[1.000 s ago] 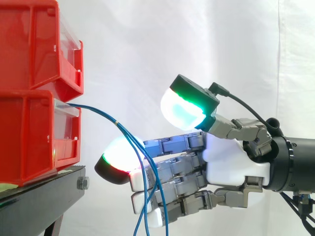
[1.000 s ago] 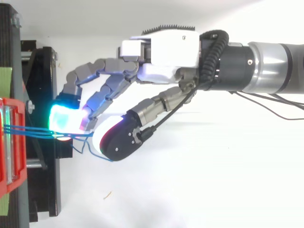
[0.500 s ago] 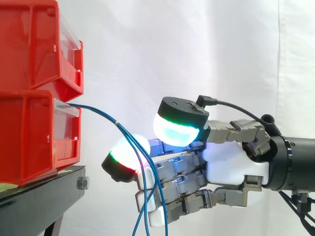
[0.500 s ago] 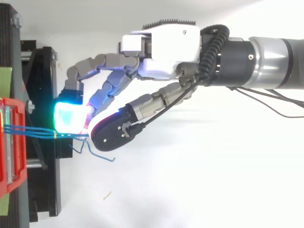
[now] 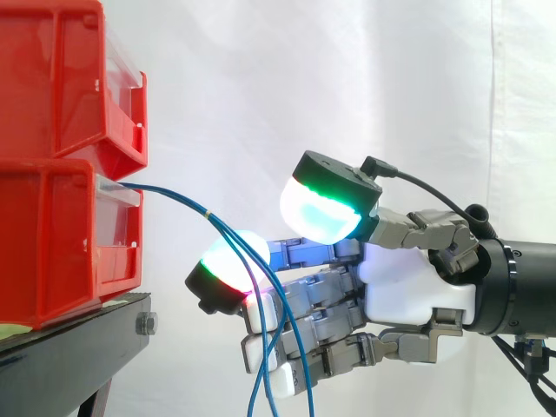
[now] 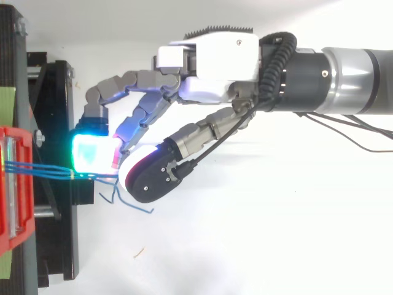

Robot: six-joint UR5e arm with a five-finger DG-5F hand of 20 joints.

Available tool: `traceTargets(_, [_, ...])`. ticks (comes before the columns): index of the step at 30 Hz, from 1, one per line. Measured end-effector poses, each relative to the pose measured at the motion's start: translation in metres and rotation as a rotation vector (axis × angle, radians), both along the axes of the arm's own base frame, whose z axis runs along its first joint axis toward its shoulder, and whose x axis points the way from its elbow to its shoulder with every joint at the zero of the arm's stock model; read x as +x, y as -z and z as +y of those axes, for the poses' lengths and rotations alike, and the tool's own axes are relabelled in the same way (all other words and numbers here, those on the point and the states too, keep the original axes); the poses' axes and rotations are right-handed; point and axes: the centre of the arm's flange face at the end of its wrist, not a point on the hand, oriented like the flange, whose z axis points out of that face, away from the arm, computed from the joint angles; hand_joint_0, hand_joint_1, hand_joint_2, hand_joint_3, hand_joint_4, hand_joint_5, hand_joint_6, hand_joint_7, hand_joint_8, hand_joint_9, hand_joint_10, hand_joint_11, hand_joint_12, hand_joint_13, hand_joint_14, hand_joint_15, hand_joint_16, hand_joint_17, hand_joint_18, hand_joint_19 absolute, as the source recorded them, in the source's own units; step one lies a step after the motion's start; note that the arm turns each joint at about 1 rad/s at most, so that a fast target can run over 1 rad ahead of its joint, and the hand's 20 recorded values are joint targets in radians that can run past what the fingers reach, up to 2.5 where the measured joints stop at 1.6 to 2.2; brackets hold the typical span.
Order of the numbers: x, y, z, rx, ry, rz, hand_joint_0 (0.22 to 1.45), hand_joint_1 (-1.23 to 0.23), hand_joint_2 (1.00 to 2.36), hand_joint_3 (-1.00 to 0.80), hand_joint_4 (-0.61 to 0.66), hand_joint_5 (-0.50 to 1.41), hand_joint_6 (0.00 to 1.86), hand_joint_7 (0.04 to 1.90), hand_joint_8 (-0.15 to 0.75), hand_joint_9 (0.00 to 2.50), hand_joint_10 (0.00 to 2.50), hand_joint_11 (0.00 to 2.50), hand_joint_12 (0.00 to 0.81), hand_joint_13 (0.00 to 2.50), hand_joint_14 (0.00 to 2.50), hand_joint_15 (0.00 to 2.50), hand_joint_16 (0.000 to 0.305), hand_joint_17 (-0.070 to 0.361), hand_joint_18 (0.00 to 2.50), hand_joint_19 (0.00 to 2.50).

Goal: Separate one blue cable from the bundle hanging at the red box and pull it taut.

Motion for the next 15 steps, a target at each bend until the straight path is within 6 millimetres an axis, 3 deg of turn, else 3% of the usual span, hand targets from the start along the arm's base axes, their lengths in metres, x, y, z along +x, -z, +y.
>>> traceTargets(15, [0.0000, 0.0088, 0.0011, -0.080, 0.025, -0.017, 0.55, -0.72, 1.00, -0.43, 0.19, -0.14, 0.50, 1.10, 0.252, 0.80, 0.01, 0.47, 0.308, 0.82, 0.01, 0.43, 0.046, 0.103, 0.67, 0.40])
